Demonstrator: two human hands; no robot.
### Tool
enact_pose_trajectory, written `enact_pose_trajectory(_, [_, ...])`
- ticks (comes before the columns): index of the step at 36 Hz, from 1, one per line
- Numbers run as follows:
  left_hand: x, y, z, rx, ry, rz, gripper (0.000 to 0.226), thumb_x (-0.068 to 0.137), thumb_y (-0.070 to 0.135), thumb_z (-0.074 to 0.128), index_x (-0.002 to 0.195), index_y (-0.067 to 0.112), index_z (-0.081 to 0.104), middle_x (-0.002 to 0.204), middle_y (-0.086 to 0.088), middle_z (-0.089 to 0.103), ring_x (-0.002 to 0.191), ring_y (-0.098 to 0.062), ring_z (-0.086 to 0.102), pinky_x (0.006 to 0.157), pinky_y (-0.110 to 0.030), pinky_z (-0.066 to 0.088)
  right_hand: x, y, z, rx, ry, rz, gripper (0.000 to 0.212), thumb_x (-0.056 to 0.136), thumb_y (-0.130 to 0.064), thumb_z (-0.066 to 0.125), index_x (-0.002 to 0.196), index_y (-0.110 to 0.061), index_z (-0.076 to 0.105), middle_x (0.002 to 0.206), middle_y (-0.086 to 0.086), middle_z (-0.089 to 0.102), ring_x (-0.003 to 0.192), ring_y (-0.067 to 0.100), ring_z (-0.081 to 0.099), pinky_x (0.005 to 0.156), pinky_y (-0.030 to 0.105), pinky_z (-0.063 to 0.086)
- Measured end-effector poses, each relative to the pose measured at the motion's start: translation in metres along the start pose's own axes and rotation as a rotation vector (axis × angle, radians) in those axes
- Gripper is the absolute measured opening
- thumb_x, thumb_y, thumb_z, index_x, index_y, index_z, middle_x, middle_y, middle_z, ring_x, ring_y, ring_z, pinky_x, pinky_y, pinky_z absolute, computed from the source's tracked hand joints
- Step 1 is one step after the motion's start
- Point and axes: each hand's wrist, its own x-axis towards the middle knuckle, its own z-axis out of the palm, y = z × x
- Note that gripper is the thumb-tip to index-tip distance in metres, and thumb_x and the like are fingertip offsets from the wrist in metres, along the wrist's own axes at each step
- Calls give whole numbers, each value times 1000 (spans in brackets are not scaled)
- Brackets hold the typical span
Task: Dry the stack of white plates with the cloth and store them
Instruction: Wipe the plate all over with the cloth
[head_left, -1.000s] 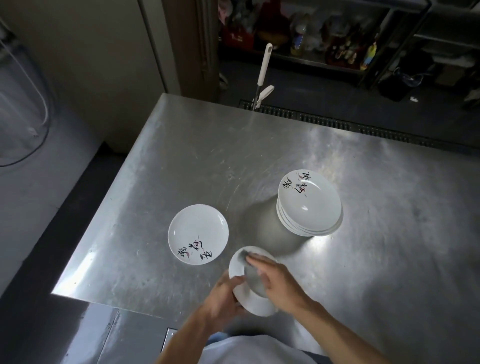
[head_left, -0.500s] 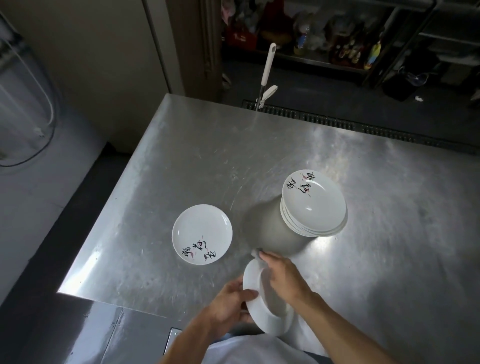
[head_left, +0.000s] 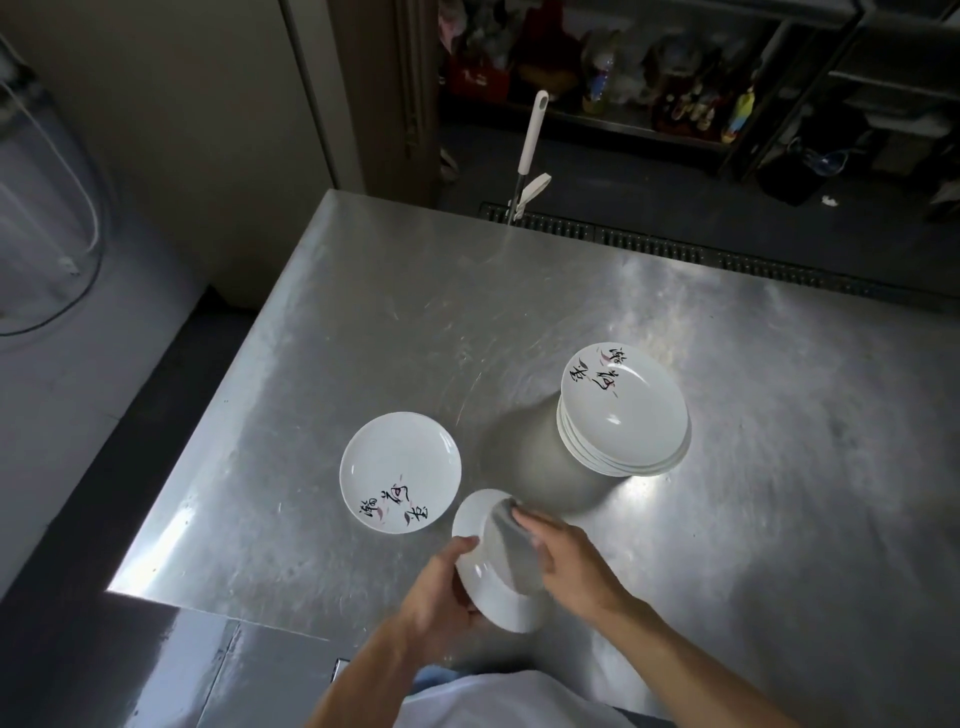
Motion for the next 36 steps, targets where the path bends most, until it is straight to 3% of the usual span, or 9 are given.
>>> enact_pose_trajectory(4, [-1, -7, -2, 40, -28, 91, 51, 87, 25, 63, 138, 30, 58, 131, -15, 68, 110, -30, 69, 84, -45, 56, 0, -14, 14, -48, -100, -284, 51, 97, -4, 50, 143, -24, 55, 154, -16, 43, 143, -5, 33, 116, 13, 25])
enact_pose_trajectory(6, [-3, -11, -2, 56, -20, 91, 55, 85, 17, 66, 138, 29, 57, 128, -16, 69, 108, -32, 70, 81, -46, 59, 8, -10, 11, -89, -95, -288, 52, 95, 0, 51, 141, -21, 57, 153, -14, 45, 143, -2, 36, 116, 14, 26])
enact_pose_trajectory(8, [-5, -14, -3, 100, -37, 71, 61, 80, 14, 73, 137, 22, 56, 125, -19, 70, 105, -33, 70, 81, -48, 60, 16, -3, 4, -129, -48, -157, 67, 88, 13, 46, 146, -19, 52, 153, -11, 44, 143, 6, 39, 116, 11, 23])
enact_pose_trajectory(11, [-6, -15, 1, 182, -54, 61, 59, 78, 11, 73, 134, 16, 56, 117, -19, 70, 98, -32, 69, 79, -47, 62, 17, 2, -5, -186, 19, -5, 73, 86, 14, 45, 150, -20, 45, 155, -10, 42, 141, 11, 43, 117, 13, 24])
enact_pose_trajectory(16, [-3, -15, 1, 210, -33, 65, 37, 95, 1, 61, 131, 8, 56, 116, -22, 71, 99, -34, 71, 77, -44, 61, -2, -9, 6, -122, -77, -358, 67, 81, 14, 49, 143, -11, 55, 154, -5, 43, 146, 5, 34, 118, 16, 24])
enact_pose_trajectory(21, [-6, -12, 1, 253, -82, 58, 44, 89, 4, 66, 132, 11, 59, 112, -19, 72, 97, -32, 71, 75, -44, 61, -1, 1, -5, -55, 28, -2, 80, 83, 18, 44, 152, -24, 42, 153, -14, 42, 136, 10, 49, 112, 11, 31])
enact_pose_trajectory(26, [-6, -13, 3, 274, -103, 73, 43, 90, 3, 63, 132, 9, 58, 109, -19, 70, 95, -31, 68, 74, -42, 61, -8, -8, 2, 50, -29, -157, 54, 99, 1, 46, 145, -25, 53, 150, -19, 47, 137, -8, 40, 113, 10, 29])
enact_pose_trajectory(32, [-2, -12, 6, 116, -6, 135, 43, 87, -3, 64, 127, 13, 62, 99, -14, 71, 81, -27, 66, 65, -35, 55, -2, 9, -6, 160, 185, 254, 43, 104, -5, 45, 143, -19, 55, 142, -1, 58, 129, 16, 55, 102, 15, 39])
enact_pose_trajectory(36, [1, 0, 1, 56, -16, 110, 57, 74, 22, 67, 131, 19, 63, 107, -13, 74, 85, -23, 71, 70, -39, 57, -18, -11, 4, 272, 140, 67, 43, 102, -2, 49, 136, -26, 59, 138, -13, 58, 129, 2, 54, 110, 18, 40])
